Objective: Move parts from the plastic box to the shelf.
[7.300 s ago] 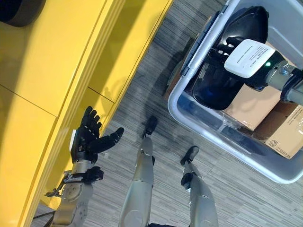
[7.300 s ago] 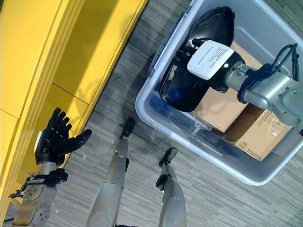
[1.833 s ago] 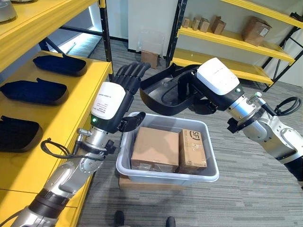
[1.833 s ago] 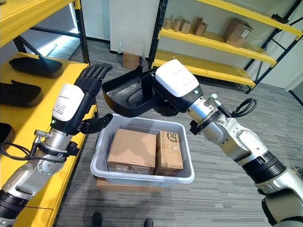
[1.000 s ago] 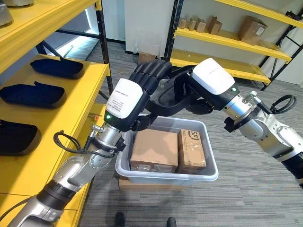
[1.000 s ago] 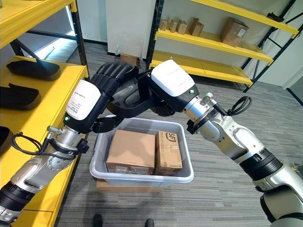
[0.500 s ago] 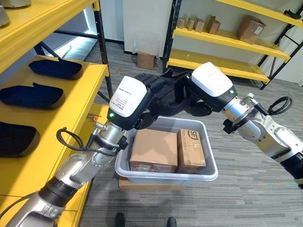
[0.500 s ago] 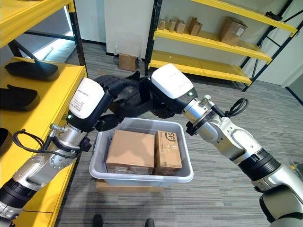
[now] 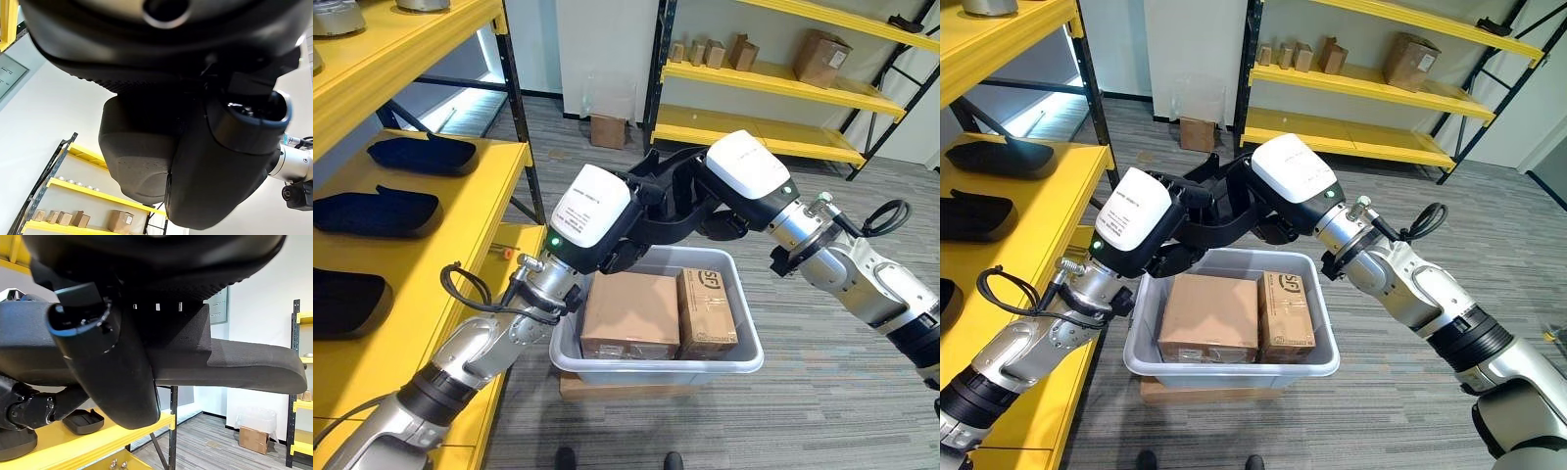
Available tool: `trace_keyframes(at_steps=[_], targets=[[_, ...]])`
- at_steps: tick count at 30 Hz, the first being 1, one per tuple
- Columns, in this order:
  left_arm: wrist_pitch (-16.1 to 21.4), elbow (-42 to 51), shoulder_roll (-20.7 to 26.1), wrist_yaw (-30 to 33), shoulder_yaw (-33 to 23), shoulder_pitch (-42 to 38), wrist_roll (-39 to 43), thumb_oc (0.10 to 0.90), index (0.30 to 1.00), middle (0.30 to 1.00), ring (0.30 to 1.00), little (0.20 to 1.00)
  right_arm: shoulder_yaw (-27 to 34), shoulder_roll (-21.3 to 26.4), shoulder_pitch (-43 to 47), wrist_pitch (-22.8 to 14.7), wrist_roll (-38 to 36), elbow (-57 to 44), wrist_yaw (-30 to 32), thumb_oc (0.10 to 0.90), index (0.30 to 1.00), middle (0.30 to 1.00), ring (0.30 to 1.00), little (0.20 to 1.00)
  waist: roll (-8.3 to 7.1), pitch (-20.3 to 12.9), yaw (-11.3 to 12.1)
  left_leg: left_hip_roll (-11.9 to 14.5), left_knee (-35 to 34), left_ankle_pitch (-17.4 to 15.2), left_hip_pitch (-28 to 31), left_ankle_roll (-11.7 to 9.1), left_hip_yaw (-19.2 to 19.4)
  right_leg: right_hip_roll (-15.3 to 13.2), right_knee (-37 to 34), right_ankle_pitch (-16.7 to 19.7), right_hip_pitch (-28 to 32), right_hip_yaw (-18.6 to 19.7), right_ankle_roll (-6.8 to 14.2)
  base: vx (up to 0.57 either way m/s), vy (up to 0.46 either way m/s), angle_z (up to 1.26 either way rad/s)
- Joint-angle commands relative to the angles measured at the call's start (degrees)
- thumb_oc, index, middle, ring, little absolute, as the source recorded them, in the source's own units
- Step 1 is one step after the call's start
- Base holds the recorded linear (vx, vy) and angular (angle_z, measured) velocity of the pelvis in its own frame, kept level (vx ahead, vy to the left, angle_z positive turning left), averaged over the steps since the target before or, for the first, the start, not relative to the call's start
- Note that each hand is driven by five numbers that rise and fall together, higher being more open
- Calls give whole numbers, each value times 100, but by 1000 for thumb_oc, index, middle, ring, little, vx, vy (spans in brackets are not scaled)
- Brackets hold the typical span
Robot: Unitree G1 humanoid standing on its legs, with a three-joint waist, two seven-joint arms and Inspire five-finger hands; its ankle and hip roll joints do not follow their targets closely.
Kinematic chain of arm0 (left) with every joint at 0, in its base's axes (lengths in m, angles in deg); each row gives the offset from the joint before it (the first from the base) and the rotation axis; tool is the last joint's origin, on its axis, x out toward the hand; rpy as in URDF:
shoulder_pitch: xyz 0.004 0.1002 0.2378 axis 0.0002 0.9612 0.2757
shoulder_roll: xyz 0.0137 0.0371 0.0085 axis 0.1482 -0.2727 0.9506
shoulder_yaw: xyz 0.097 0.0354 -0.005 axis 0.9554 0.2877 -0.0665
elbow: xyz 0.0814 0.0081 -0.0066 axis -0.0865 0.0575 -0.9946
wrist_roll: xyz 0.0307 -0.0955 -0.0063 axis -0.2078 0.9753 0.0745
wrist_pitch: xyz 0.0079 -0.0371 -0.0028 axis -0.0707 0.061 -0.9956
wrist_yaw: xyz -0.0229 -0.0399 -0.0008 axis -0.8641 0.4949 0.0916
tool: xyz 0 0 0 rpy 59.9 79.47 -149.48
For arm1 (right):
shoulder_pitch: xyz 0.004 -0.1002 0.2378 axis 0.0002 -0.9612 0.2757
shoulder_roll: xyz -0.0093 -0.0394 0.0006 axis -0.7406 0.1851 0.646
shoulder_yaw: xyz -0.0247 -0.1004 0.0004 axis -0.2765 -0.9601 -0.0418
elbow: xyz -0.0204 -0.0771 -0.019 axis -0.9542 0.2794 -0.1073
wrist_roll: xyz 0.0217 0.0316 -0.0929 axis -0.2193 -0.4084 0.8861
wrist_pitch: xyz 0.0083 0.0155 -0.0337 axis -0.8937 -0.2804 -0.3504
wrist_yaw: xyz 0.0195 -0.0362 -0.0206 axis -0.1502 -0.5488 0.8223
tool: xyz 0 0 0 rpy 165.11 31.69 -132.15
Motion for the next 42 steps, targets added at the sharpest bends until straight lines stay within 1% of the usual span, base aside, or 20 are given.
trace_keyframes(at_steps=[1,2,3,4,5,8,10,12,16,17,19,20,23,24,26,27,28,31,35,42], targets=[[256,-32,-182,163,206,-692,79,400,300,300,300,300,479,-289,1289,-104,-312,29,655,400,300,300,300,300,90,-498,13,303,27,-458,83,-31,205,-369,8,-652,634,-209,418,0,0,0],[250,-35,-181,161,197,-681,82,400,300,300,300,300,491,-300,1271,-102,-325,27,652,400,300,300,300,300,95,-495,12,303,28,-458,83,-32,209,-372,8,-654,636,-208,418,0,0,0],[236,-45,-189,156,153,-632,93,400,300,300,300,300,553,-379,1182,-107,-484,17,602,582,555,555,555,555,106,-492,13,300,28,-463,89,-30,210,-377,9,-653,642,-204,417,0,0,0],[236,-41,-184,154,152,-625,93,400,300,300,300,300,561,-379,1174,-105,-493,9,593,900,1000,1000,1000,1000,102,-495,12,300,28,-464,90,-30,211,-377,8,-653,643,-204,417,0,0,0],[201,-42,-212,131,4,-489,129,400,300,300,300,300,855,-566,860,-74,-938,-105,480,900,1000,1000,1000,1000,119,-491,2,295,30,-465,96,-24,214,-381,7,-649,641,-190,413,0,0,0],[187,-28,-229,106,-140,-385,155,400,300,300,300,300,1106,-715,575,-100,-1234,-284,403,900,1000,1000,1000,1000,140,-481,-3,299,28,-468,98,-18,224,-385,7,-652,629,-185,408,0,0,0],[126,-47,-247,72,-327,-228,190,400,300,300,300,300,1562,-987,14,-121,-1507,-563,392,900,1000,1000,1000,1000,171,-462,-9,304,42,-427,69,-1,239,-384,18,-623,588,-171,400,0,0,0],[82,-77,-259,70,-440,-120,193,400,300,300,300,300,1790,-1059,-296,-102,-1549,-679,384,900,1000,1000,1000,1000,188,-461,-27,300,33,-469,93,-8,240,-391,13,-659,601,-176,404,0,0,0],[23,-15,-264,9,-886,337,152,400,300,300,300,300,2597,-1245,-1540,-173,-1710,-1143,263,900,1000,1000,1000,1000,235,-426,-88,298,49,-433,72,12,259,-385,26,-630,565,-153,393,9,2,-1],[20,0,-263,1,-878,355,154,400,300,300,300,300,2622,-1246,-1587,-163,-1716,-1175,248,900,1000,1000,1000,1000,228,-449,-84,293,31,-479,105,1,253,-389,16,-668,598,-162,398,-1,1,-5],[-40,-14,-280,22,-1252,704,129,400,300,300,300,300,3118,-1345,-2429,-188,-1897,-1331,154,900,1000,1000,1000,1000,263,-426,-148,304,47,-437,80,14,269,-383,30,-639,561,-148,395,4,-1,-2],[-41,-4,-280,17,-1245,718,130,400,300,300,300,300,3135,-1347,-2465,-182,-1899,-1352,145,900,1000,1000,1000,1000,259,-449,-145,301,30,-479,107,4,264,-386,19,-672,587,-155,400,0,0,0],[-52,-2,-316,-3,-1552,1023,131,400,300,300,300,300,3542,-1559,-3292,-208,-2281,-1444,-59,900,1000,1000,1000,1000,289,-423,-213,308,46,-434,91,9,282,-384,32,-645,549,-128,396,-1,-2,-8],[-58,51,-307,-20,-1747,1230,106,400,300,300,300,300,3806,-1622,-3786,-227,-2259,-1542,-135,900,1000,1000,1000,1000,296,-431,-246,302,26,-480,126,-6,291,-390,21,-690,571,-125,405,29,-6,-11],[-64,111,-297,-30,-1902,1366,86,400,300,300,300,300,3956,-1669,-4075,-225,-2226,-1581,-182,900,1000,1000,1000,1000,306,-424,-271,301,22,-478,127,-9,299,-389,21,-689,563,-118,407,13,-5,-6],[-74,176,-296,-2,-2149,1566,47,400,300,300,300,300,4203,-1788,-4479,-264,-2215,-1630,-217,900,1000,1000,1000,1000,333,-393,-311,301,20,-470,124,-16,313,-391,19,-688,544,-110,411,-5,-2,-8],[-77,202,-295,-12,-2157,1598,48,400,300,300,300,300,4215,-1795,-4517,-256,-2218,-1662,-228,900,1000,1000,1000,1000,332,-408,-308,302,19,-470,124,-16,314,-390,18,-687,543,-109,411,-12,-10,-6],[-59,293,-374,62,-2608,2031,48,400,300,300,300,300,4481,-2329,-5273,-345,-2443,-1601,-317,900,1000,1000,1000,1000,412,-336,-369,305,14,-453,112,-20,331,-398,21,-692,502,-82,415,-5,-4,-1],[-37,348,-424,66,-2905,2346,197,400,300,300,300,300,4340,-2672,-5576,-355,-2727,-1462,-454,900,1000,1000,1000,1000,486,-277,-384,310,19,-415,91,-37,344,-390,49,-712,465,-77,402,-33,-14,-4],[66,531,-594,2,-3201,2759,665,400,300,300,300,300,3909,-2766,-5392,-385,-2931,-1210,-612,900,1000,1000,1000,1000,670,-158,-337,422,122,-334,60,-100,294,-281,248,-890,449,-62,271,-47,-57,1]])
